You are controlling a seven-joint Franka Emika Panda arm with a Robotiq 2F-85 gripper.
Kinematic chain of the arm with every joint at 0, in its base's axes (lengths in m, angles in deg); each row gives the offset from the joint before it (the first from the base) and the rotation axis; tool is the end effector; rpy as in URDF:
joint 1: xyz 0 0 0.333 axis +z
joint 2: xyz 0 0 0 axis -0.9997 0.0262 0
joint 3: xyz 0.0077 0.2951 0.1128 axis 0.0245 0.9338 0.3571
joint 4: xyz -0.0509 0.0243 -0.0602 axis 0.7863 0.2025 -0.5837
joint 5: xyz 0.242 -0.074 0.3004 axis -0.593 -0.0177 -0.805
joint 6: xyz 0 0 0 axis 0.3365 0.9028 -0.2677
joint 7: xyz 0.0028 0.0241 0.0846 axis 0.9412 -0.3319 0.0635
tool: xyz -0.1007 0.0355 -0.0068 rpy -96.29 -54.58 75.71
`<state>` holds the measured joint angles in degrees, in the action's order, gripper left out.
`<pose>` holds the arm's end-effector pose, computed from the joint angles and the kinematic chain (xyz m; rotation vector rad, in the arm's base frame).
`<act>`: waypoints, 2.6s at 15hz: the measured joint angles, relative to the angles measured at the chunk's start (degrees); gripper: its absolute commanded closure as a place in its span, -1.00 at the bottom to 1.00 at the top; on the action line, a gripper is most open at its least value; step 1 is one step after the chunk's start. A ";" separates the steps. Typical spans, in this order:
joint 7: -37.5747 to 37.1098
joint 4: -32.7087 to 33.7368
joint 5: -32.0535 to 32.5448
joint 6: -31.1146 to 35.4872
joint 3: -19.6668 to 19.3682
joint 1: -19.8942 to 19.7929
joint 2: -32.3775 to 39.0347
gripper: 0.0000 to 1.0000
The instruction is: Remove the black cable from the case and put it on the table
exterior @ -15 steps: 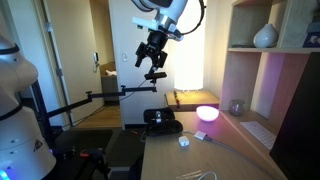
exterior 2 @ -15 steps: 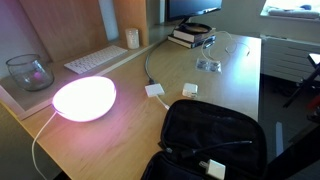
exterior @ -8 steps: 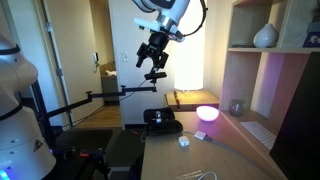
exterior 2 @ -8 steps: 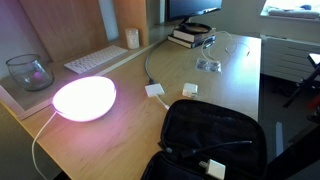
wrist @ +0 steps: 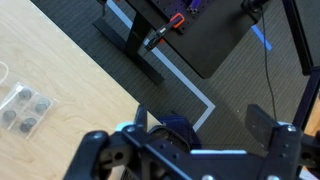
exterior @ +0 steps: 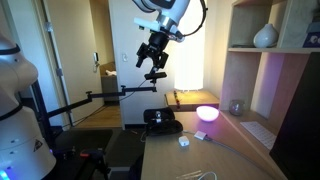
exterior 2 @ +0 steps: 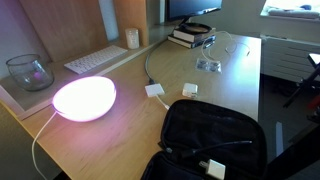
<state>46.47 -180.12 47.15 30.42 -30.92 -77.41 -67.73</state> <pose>0.4787 0.1752 0.4584 -2.7061 -1.1202 0.6834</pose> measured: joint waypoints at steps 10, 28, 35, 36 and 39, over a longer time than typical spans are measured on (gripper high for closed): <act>2.42 0.37 0.09 2.38 1.09 0.02 5.74 -1.00; 38.65 6.15 2.23 18.91 7.73 -0.03 27.61 -1.00; 26.35 5.92 0.31 22.18 6.05 -0.27 31.17 -1.00; 24.13 5.89 -0.48 22.82 5.87 -0.51 31.42 -1.00; 18.96 5.71 -1.87 24.29 5.86 -1.32 31.67 -1.00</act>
<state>65.43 -174.42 45.28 54.71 -25.06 -78.73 -36.06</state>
